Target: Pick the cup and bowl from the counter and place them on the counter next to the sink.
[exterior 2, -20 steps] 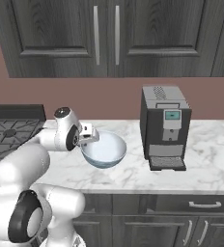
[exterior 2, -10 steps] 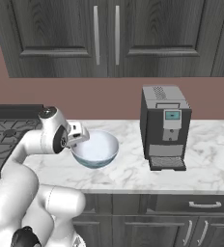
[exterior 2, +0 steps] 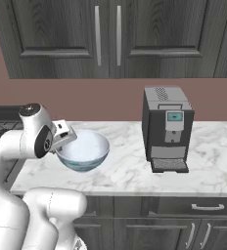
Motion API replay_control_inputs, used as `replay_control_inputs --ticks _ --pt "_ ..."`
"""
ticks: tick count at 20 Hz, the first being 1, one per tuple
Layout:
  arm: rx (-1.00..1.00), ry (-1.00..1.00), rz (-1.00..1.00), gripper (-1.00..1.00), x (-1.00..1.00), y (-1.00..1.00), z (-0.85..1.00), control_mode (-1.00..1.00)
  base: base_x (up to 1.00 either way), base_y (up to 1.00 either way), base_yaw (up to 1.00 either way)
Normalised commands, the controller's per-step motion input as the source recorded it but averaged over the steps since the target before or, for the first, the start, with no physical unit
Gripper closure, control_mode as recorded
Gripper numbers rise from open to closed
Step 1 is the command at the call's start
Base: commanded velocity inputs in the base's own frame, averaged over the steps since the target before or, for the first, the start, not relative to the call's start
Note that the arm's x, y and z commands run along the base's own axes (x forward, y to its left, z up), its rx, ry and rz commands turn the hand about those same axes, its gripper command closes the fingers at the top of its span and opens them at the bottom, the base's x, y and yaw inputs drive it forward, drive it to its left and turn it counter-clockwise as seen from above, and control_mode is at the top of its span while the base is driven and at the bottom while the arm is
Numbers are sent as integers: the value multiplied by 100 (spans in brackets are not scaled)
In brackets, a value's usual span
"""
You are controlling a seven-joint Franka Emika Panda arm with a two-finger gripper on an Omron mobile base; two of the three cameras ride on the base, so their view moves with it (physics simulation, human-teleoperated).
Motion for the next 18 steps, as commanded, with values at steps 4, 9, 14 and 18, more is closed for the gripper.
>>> replay_control_inputs --ticks 4,9,14,18 --pt "0 0 17 100 -92 29 33 -100 0 0 0" --pt "0 0 15 100 -93 37 27 -100 0 0 0" --pt "-1 0 15 100 -77 32 32 -100 0 0 0" --pt "-1 0 9 100 -41 16 13 -100 0 0 0"
